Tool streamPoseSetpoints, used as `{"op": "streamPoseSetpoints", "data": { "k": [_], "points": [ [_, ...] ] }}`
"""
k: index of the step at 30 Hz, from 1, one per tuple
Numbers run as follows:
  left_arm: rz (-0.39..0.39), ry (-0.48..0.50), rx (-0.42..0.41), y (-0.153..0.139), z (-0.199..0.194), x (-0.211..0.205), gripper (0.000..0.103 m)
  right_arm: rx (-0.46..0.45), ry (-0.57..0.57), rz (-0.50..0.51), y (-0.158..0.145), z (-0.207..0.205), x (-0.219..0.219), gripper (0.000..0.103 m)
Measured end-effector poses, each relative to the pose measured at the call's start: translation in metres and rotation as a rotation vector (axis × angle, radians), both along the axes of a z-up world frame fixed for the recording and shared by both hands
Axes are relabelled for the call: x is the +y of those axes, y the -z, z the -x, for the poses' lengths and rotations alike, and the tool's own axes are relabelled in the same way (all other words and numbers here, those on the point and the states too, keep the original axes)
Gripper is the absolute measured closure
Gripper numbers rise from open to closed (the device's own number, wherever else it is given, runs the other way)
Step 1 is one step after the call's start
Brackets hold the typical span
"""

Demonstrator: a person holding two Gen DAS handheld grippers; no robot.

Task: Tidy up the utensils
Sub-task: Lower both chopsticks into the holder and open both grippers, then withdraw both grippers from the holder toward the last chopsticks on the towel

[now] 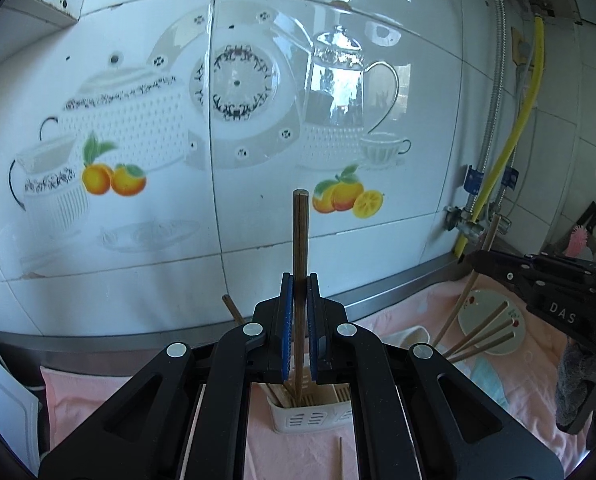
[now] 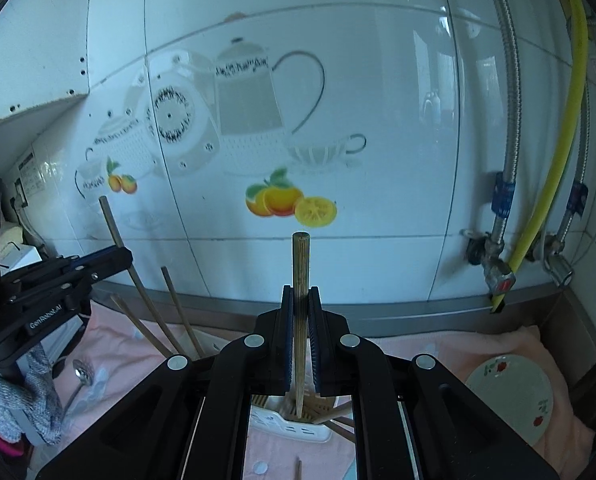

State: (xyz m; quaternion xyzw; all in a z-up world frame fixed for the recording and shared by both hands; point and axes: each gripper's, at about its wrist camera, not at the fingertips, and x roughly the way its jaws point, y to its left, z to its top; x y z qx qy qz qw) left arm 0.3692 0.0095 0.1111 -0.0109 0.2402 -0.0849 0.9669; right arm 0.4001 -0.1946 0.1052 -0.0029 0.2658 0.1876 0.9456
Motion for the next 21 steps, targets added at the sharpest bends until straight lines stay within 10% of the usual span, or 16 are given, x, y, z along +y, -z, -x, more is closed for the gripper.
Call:
{"op": "streamPoseSetpoints", "data": {
  "k": [13, 21],
  "points": [
    [0.011, -0.004, 0.025, 0.004, 0.002, 0.006, 0.096, 0.013, -0.001, 0.023, 0.008, 0.002, 0.0, 0.095],
    [0.019, -0.015, 0.002, -0.004, 0.027, 0.012, 0.065, -0.039, 0.008, 0.057, -0.005, 0.028, -0.004, 0.064]
  ]
}}
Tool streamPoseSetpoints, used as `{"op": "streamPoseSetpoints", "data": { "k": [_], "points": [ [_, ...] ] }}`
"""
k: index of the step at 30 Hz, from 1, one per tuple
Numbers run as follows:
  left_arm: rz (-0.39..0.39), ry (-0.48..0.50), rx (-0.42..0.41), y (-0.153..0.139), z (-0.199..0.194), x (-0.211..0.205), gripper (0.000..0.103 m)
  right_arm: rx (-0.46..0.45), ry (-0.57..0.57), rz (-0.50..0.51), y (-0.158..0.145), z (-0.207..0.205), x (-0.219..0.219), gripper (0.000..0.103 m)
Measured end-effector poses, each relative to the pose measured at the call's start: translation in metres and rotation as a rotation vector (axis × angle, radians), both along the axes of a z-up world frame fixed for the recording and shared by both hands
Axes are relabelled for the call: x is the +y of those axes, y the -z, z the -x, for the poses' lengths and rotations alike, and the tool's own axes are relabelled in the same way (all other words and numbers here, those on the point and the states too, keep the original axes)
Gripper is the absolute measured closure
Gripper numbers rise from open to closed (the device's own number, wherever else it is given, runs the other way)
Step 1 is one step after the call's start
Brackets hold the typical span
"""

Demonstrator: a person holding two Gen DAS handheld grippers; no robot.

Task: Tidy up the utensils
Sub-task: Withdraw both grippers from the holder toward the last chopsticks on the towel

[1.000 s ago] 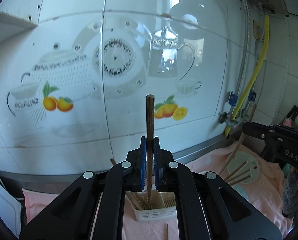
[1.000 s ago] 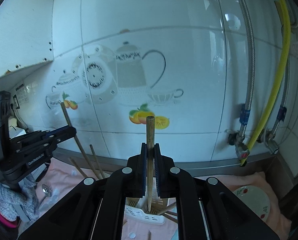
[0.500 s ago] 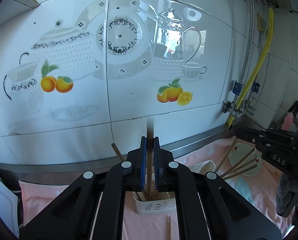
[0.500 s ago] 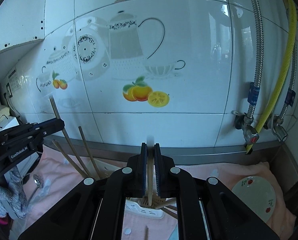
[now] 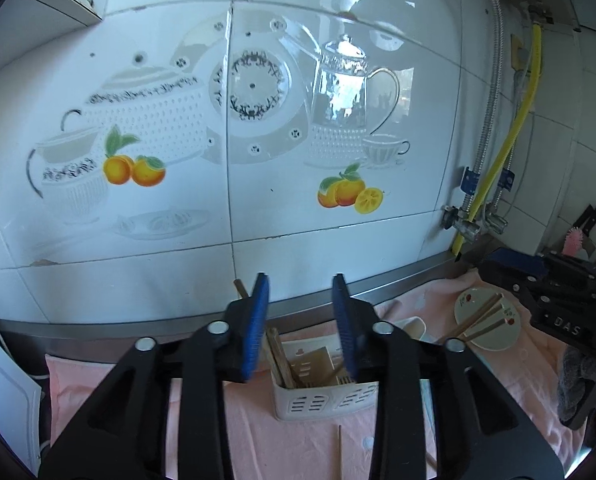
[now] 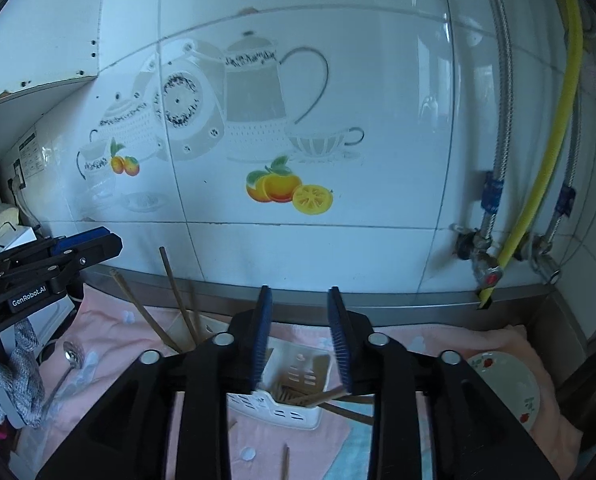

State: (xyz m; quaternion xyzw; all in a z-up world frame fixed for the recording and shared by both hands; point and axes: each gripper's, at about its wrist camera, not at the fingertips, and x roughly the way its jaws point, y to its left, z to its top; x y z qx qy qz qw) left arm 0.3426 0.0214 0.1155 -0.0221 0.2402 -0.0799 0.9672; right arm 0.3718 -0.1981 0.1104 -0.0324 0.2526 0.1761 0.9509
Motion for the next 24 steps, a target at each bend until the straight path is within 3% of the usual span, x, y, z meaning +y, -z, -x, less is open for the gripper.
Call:
{"op": "streamPoseSetpoints", "data": {
  "k": [4, 8, 15, 24],
  "points": [
    [0.007, -0.01, -0.018, -0.004, 0.021, 0.005, 0.055, -0.043, 0.001, 0.022, -0.006, 0.025, -0.004, 0.049],
    [-0.003, -0.03, -0.036, -0.002, 0.045, 0.009, 0.035, -0.062, 0.005, 0.026, -0.006, 0.05, -0.01, 0.036],
    [-0.012, -0.038, -0.056, 0.012, 0.093, 0.013, 0.012, -0.069, 0.012, 0.043, 0.006, 0.09, -0.021, 0.023],
    [-0.032, -0.067, -0.037, 0.043, 0.134, 0.016, 0.006, -0.075, 0.006, 0.08, 0.034, 0.133, -0.023, 0.017]
  ]
}}
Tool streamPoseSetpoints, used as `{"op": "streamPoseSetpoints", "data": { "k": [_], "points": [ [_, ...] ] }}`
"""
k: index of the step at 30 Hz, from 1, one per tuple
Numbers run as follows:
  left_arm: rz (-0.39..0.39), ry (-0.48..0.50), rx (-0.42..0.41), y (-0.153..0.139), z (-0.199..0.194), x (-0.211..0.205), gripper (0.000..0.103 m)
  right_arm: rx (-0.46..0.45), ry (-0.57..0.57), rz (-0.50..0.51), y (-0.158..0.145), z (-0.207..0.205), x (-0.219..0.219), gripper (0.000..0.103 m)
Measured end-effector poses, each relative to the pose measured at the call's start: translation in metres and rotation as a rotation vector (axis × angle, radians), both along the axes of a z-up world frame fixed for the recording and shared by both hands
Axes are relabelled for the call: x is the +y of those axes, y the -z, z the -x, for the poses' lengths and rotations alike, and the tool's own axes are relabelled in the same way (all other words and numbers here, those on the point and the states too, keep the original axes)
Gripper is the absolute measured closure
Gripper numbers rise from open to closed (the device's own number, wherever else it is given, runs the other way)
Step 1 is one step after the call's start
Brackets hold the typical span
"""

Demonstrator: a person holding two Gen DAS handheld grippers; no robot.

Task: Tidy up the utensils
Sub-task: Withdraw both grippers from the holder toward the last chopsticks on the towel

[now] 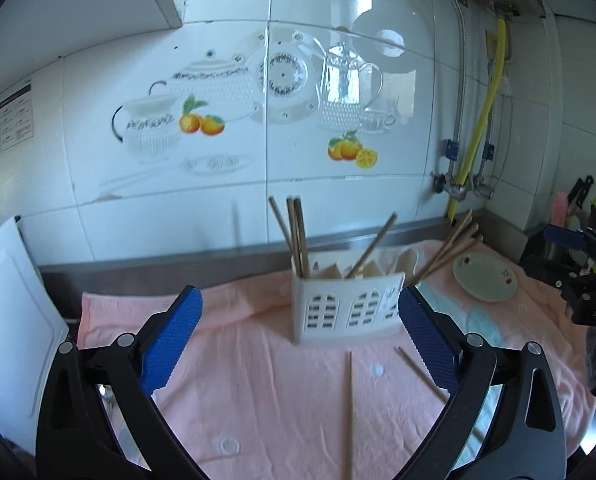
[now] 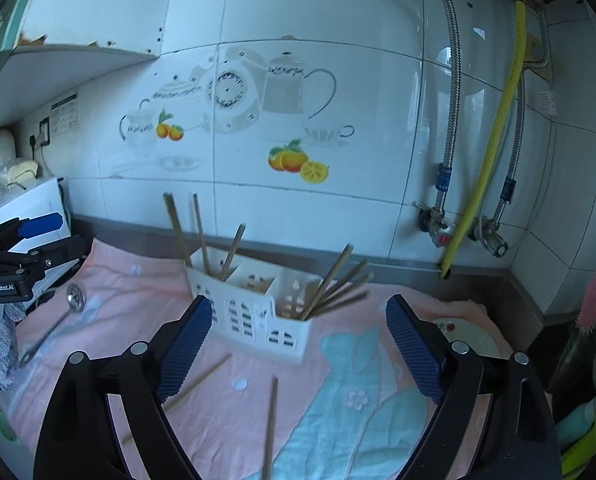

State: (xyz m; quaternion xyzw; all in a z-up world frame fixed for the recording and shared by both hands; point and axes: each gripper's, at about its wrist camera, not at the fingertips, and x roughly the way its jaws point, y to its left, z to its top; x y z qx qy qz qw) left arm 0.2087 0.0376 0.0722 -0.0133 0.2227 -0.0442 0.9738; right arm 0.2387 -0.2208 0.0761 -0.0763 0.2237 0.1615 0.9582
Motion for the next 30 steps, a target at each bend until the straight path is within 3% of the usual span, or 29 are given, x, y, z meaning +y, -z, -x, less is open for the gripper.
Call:
{"op": "streamPoseSetpoints", "data": {
  "k": [16, 23, 30],
  "points": [
    [0.025, 0.013, 0.088, 0.058, 0.039, -0.007, 0.005, 0.114, 0.006, -0.042, 0.068, 0.043, -0.013, 0.015],
    [0.035, -0.002, 0.128, 0.083, 0.045, -0.005, 0.005, 0.143, 0.021, 0.008, 0.1, 0.058, -0.015, 0.015],
    [0.047, -0.013, 0.176, 0.105, 0.049, -0.006, 0.005, 0.191, 0.021, -0.007, 0.127, 0.068, -0.017, 0.015]
  ]
}}
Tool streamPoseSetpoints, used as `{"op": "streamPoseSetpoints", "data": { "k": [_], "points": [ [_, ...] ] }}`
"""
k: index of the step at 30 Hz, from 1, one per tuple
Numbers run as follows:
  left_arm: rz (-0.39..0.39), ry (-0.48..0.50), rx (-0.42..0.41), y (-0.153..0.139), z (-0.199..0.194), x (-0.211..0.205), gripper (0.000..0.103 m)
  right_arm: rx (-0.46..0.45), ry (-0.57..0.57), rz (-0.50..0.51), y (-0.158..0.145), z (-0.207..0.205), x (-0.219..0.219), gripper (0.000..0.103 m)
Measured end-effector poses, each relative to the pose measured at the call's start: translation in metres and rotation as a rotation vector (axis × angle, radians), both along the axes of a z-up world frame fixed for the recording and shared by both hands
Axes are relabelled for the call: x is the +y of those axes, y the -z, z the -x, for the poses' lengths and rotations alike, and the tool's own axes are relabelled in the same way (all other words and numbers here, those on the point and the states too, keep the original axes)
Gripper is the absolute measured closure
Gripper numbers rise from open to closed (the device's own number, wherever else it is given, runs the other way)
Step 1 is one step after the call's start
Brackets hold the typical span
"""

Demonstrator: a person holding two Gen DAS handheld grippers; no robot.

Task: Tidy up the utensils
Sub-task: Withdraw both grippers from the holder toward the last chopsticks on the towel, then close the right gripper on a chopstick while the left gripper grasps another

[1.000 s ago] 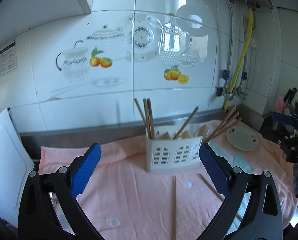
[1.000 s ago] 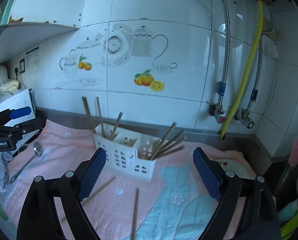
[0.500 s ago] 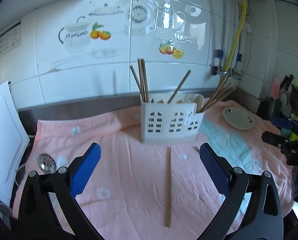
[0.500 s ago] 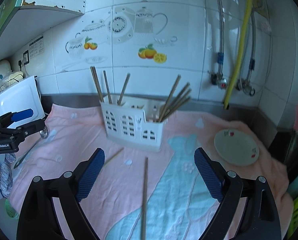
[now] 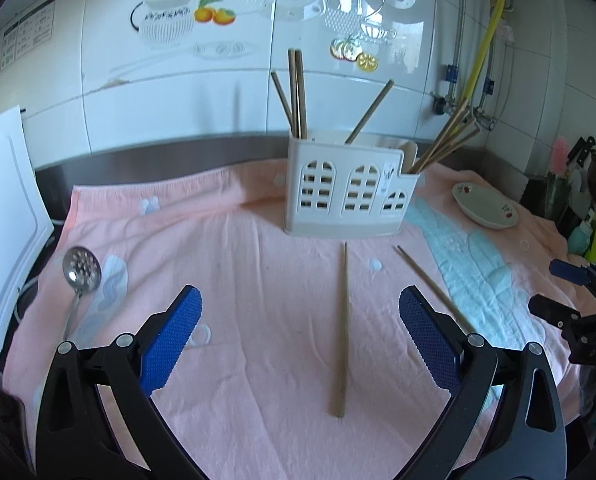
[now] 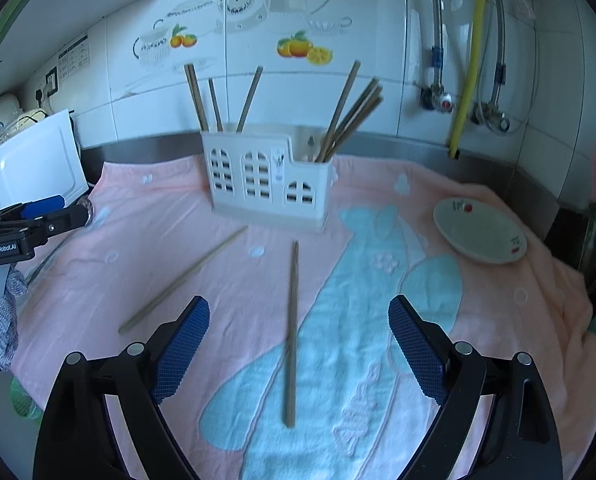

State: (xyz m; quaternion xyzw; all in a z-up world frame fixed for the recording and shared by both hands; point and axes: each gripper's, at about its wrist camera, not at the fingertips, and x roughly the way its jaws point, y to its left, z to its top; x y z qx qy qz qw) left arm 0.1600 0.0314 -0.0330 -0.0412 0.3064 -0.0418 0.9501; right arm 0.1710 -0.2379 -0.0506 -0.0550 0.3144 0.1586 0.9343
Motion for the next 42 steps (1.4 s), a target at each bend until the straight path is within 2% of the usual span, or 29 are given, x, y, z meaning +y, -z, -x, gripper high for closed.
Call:
{"op": "streamPoseSetpoints", "data": {
  "k": [12, 15, 29, 35, 42],
  "points": [
    [0.014, -0.007, 0.04, 0.018, 0.002, 0.001, 0.005, 0.076, 0.012, -0.012, 0.036, 0.0, 0.001, 0.018],
    [0.016, -0.01, 0.048, 0.021, 0.002, 0.002, 0.005, 0.087, 0.015, -0.015, 0.041, 0.001, 0.0, 0.024],
    [0.015, 0.002, 0.066, 0.031, 0.003, 0.001, 0.006, 0.171, -0.016, -0.03, 0.063, -0.009, 0.006, 0.064],
    [0.017, 0.011, 0.069, 0.033, 0.004, 0.001, 0.007, 0.188, -0.019, -0.028, 0.069, -0.018, 0.011, 0.077],
    [0.019, 0.03, 0.08, 0.038, 0.003, -0.002, 0.016, 0.203, -0.009, -0.022, 0.076, -0.029, 0.011, 0.082]
  ]
}}
